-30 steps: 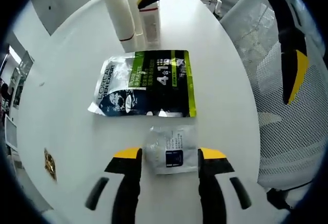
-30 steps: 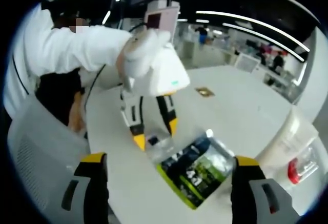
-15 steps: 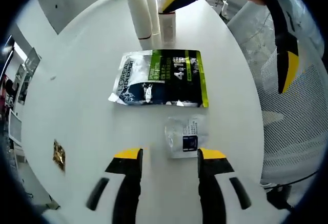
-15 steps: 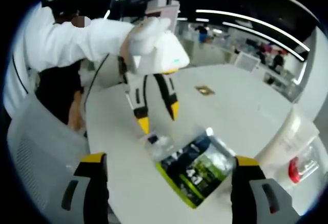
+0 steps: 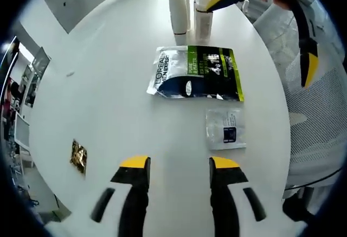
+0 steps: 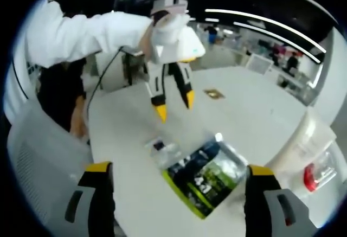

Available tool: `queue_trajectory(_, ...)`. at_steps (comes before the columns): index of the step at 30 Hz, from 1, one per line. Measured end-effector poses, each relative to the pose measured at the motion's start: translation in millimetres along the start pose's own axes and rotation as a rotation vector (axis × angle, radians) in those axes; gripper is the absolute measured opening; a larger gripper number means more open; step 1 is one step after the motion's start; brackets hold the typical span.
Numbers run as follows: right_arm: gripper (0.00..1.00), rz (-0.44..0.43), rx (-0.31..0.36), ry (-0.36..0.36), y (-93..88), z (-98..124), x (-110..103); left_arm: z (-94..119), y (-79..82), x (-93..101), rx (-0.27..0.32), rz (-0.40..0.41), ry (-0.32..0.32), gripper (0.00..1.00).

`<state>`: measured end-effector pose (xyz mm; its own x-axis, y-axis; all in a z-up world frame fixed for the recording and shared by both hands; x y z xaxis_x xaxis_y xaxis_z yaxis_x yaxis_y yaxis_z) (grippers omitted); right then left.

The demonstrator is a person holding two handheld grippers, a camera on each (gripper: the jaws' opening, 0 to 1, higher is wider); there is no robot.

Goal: Arrange the skincare products in the storage area until every visible bottle or jar stands upright without overlapping.

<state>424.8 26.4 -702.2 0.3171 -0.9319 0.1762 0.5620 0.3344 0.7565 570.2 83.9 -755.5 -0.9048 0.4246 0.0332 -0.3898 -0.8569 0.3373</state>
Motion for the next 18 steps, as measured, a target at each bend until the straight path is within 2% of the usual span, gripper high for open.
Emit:
queue_trajectory(9, 0.99, -0.001, -0.006, 0.0, -1.9, -1, 0, 5, -7.6, -19.1, 0.009, 0.036, 0.025, 0.49)
queue_trajectory(12, 0.99, -0.003, -0.007, 0.002, -2.3, -1, 1, 8, -8.4, -33.6, 0.039, 0.092, 0.066, 0.54)
queue_trajectory(18, 0.99, -0.003, -0.014, 0.002, -4.2, -2, 1, 10, -11.5, -52.0, 0.081, 0.177, 0.077, 0.55)
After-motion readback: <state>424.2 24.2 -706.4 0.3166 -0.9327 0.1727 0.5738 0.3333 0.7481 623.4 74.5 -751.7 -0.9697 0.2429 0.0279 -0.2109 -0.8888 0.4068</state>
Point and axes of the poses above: the point that each gripper's makers call its tool centre point, and the gripper's own axes: z roughly backward along the fingers, x roughly to its right, y roughly out of its top, the point moved 1 cm from there along z, roughly backward along the fingers, and after that the axes turned 8 degrees about -y, right-handed, at the moved point
